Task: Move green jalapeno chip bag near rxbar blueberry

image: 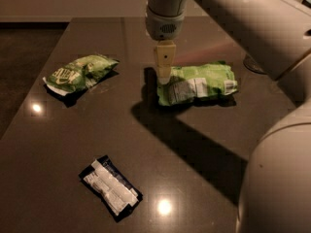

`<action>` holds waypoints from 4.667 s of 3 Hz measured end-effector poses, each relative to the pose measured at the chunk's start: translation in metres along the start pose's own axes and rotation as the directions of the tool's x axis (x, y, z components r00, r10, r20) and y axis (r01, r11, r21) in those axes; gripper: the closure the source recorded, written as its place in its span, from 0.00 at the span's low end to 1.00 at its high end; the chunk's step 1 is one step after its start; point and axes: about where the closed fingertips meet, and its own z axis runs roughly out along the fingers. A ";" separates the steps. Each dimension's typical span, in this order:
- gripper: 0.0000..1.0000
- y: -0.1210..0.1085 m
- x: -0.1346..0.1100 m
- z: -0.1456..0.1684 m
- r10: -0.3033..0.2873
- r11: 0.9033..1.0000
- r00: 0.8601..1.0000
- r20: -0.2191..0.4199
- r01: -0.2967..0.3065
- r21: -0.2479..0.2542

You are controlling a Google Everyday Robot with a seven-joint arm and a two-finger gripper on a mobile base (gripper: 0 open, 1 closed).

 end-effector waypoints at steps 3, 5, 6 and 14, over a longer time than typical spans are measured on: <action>0.00 -0.042 -0.131 0.057 -0.175 0.984 0.983 0.048 0.177 -0.038; 0.24 -0.038 -0.180 0.082 -0.251 0.963 0.967 0.050 0.254 -0.089; 0.46 -0.029 -0.186 0.081 -0.274 0.955 0.961 0.043 0.277 -0.104; 0.06 0.193 -0.035 -0.063 0.007 0.995 0.973 0.230 0.017 -0.103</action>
Offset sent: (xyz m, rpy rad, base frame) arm 0.0316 0.1532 -0.0373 -0.0472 0.0334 0.2051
